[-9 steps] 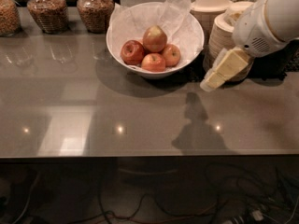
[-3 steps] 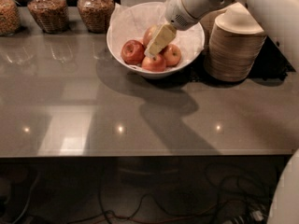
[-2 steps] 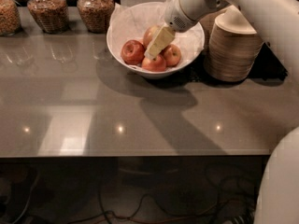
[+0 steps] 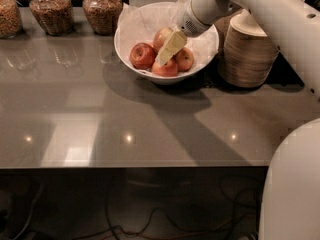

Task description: Pick apple from white bowl

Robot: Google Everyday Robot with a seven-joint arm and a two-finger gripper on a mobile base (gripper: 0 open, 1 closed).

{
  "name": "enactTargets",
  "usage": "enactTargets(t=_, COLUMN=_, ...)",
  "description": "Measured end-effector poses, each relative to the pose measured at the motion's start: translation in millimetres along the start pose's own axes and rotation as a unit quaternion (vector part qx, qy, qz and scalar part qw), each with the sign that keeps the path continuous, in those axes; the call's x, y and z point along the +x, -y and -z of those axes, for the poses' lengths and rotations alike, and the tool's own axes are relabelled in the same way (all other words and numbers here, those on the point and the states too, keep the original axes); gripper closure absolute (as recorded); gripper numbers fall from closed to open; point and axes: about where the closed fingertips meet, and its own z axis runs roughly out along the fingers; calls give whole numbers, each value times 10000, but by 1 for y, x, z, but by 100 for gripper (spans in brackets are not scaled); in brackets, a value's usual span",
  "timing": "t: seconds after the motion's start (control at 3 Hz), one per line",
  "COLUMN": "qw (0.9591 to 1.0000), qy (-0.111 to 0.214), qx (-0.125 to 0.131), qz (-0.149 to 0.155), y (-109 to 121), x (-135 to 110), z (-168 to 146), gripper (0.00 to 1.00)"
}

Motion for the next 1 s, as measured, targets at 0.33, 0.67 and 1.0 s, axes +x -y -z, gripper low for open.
enactTargets(t=0.33, qw=10000, qy=-49, qx=-41, qz=-59, y=0, x=2, z=-6, gripper=8)
enactTargets(t=0.67, qw=9998, qy=-113, qx=-88, qz=-153, y=-1, x=6, z=-9, gripper=27)
enactTargets(t=1.0, qw=9994, qy=-193, qx=-139, qz=-251, y=-2, x=9, z=-7, gripper=50)
